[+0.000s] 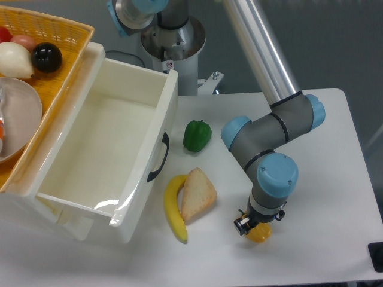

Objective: Pick up the yellow pepper
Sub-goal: 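Lower the gripper around the yellow pepper and close on it, then lift the grasped yellow pepper up off the table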

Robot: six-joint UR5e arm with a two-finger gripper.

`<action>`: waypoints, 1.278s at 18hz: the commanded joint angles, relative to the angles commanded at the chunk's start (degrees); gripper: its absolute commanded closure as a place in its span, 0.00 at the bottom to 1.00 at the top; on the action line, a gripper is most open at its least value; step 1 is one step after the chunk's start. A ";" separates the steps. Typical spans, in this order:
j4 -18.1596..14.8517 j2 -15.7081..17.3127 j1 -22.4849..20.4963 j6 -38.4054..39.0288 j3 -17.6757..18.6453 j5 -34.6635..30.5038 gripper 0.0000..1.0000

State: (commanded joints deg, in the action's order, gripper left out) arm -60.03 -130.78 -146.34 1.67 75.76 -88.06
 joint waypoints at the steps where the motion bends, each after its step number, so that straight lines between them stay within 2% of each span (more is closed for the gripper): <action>1: 0.00 0.18 0.00 0.00 -0.44 -0.35 0.91; 4: -0.09 1.40 0.17 -3.32 -1.41 -0.27 0.91; 10: -0.79 6.41 0.26 -18.69 -0.18 -0.53 0.91; 12: -2.10 8.25 0.35 -27.37 0.61 -0.70 0.91; 16: -7.02 12.30 0.00 -48.64 0.88 -2.80 0.91; 20: -11.85 14.15 -1.66 -65.26 0.96 -5.18 0.91; 23: -12.39 14.59 -2.37 -75.48 0.96 -6.85 0.91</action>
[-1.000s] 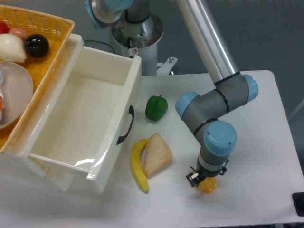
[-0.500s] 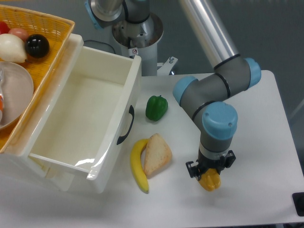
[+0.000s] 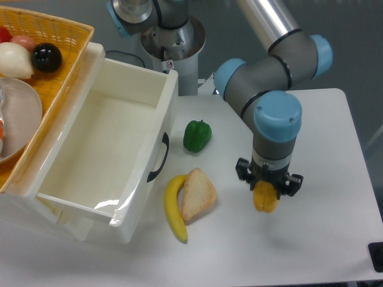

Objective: Pick up the yellow pepper
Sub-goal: 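Lift the grasped yellow pepper up off the table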

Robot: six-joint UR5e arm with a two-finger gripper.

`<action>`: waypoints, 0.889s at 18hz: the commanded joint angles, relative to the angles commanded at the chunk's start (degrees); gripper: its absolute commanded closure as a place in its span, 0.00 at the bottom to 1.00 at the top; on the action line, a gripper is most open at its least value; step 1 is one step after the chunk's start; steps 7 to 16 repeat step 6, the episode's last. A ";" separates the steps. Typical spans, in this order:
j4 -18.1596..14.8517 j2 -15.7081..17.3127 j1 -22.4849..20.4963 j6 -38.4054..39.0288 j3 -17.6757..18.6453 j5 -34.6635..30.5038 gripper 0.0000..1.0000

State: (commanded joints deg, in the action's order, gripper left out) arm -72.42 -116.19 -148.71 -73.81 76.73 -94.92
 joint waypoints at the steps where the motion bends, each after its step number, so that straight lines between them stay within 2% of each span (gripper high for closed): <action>1: 0.00 0.00 0.00 -0.72 -0.09 0.08 0.91; 6: -1.58 -0.09 -0.97 -4.40 -0.79 0.61 0.90; 16: -1.58 -0.09 -0.97 -4.40 -0.79 0.61 0.90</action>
